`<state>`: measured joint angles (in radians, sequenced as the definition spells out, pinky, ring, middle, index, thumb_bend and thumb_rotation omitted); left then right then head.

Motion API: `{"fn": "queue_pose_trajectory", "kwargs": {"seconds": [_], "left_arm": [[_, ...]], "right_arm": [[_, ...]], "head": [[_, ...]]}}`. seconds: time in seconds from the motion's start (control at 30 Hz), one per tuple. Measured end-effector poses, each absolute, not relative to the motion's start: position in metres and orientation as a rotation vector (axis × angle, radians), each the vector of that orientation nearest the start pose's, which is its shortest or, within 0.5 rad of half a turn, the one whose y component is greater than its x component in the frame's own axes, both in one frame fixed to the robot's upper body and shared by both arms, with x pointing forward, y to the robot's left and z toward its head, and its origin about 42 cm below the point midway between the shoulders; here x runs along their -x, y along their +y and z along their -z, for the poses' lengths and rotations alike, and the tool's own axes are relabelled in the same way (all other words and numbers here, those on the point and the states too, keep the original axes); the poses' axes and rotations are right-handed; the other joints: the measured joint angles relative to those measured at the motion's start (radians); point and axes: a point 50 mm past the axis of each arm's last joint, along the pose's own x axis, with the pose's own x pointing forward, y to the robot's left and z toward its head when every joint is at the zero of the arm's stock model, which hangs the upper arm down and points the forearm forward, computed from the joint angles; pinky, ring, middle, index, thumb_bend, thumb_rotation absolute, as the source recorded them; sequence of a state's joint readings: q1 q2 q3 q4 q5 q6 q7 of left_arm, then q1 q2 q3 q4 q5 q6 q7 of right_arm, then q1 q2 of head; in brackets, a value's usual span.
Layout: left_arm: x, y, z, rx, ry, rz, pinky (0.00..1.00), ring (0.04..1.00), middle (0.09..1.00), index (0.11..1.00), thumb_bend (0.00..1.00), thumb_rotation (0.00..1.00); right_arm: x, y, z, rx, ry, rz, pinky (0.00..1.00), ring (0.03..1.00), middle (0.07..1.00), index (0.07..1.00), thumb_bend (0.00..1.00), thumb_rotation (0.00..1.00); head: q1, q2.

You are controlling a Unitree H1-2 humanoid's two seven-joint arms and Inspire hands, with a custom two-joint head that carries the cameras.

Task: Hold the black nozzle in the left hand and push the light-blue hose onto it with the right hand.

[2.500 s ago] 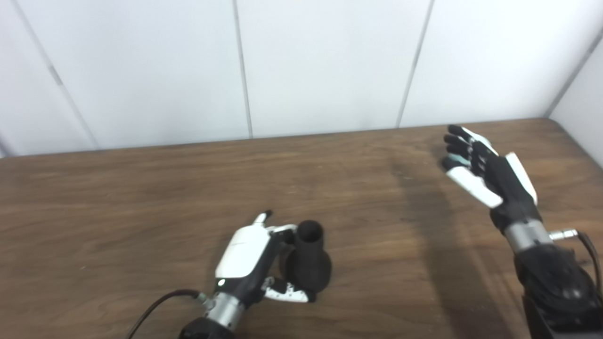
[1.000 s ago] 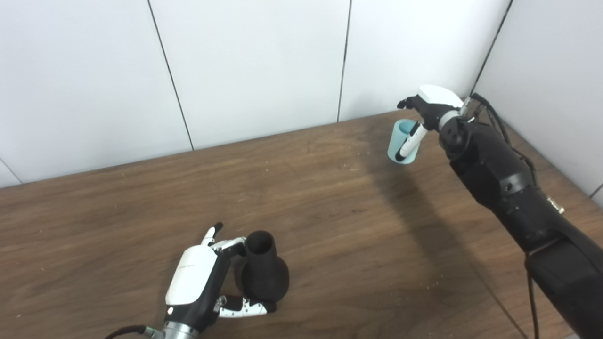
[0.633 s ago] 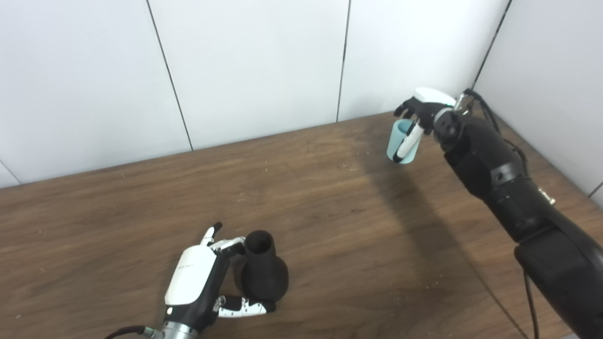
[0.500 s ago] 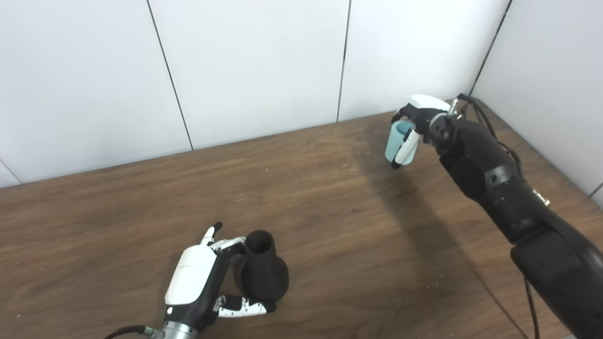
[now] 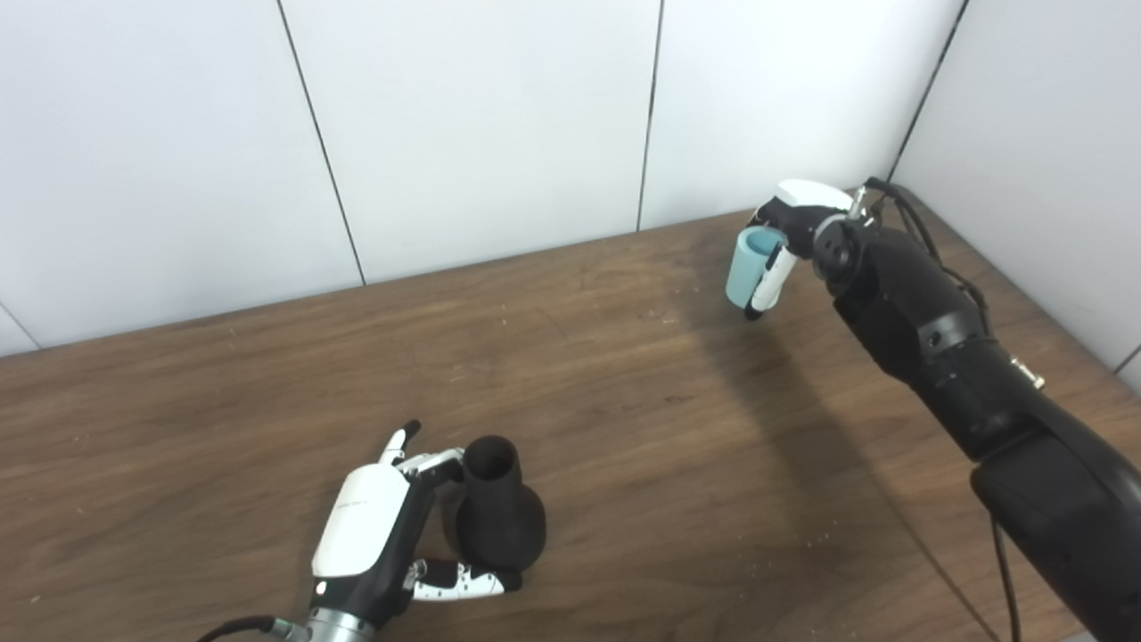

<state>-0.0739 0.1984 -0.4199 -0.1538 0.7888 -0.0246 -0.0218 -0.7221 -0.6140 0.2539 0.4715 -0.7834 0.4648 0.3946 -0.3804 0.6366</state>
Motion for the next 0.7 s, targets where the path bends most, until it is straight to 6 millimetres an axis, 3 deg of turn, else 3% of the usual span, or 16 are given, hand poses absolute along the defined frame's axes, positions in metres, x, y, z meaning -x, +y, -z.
{"fn": "queue_pose_trajectory", "kwargs": {"seconds": [0.7], "left_arm": [[-0.2784,0.1468,-0.1406,-0.952,-0.357,0.395,1.00,0.652,0.450,0.514,0.52,0.00]], "right_arm": [[-0.4825,-0.3816,-0.2618,1.369,0.342,0.074,0.54,0.595,0.658,0.660,0.84,0.00]], "head": [[0.012,0.014]]}}
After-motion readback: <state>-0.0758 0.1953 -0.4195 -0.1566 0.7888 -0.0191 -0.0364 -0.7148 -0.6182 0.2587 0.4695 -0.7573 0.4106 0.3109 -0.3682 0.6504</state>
